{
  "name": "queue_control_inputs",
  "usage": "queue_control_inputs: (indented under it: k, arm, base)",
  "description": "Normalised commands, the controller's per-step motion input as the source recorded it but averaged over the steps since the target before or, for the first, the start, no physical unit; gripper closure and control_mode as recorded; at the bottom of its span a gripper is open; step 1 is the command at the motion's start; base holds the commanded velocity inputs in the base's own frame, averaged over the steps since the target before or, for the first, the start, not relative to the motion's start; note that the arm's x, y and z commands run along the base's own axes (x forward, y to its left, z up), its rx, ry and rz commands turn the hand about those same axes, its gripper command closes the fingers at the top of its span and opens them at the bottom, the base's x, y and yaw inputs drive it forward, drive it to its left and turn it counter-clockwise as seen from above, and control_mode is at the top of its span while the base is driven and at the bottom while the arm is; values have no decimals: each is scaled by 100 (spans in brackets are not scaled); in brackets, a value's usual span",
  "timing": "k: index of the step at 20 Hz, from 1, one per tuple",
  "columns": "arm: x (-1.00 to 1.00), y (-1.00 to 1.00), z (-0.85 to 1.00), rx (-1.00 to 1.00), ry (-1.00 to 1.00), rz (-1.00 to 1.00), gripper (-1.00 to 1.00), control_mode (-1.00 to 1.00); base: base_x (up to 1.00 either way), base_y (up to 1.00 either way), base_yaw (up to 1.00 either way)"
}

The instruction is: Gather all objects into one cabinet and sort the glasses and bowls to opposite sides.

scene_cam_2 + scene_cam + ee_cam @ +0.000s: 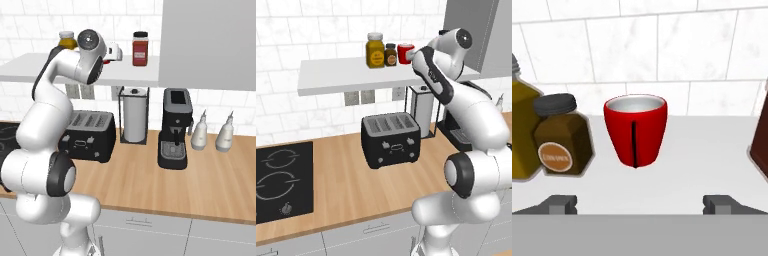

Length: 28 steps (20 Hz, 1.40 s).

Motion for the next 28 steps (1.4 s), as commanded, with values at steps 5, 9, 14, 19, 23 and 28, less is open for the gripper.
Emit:
queue_control_inputs:
  k: [5, 9, 14, 19, 23, 28]
  arm:
    - [23, 5, 0, 0, 0, 0, -100, -100]
    - [24, 0, 0, 0, 0, 0, -100, -100]
    - [36, 5, 0, 0, 0, 0, -100, -100]
    - [33, 15, 0, 0, 0, 0, -100, -100]
    - [26, 6, 0, 0, 0, 0, -100, -100]
    - [14, 0, 0, 0, 0, 0, -100, -100]
  base:
    - [0, 0, 0]
    - [0, 0, 0]
    - [0, 0, 0]
    - [0, 0, 0]
    - [0, 0, 0]
    - [0, 0, 0]
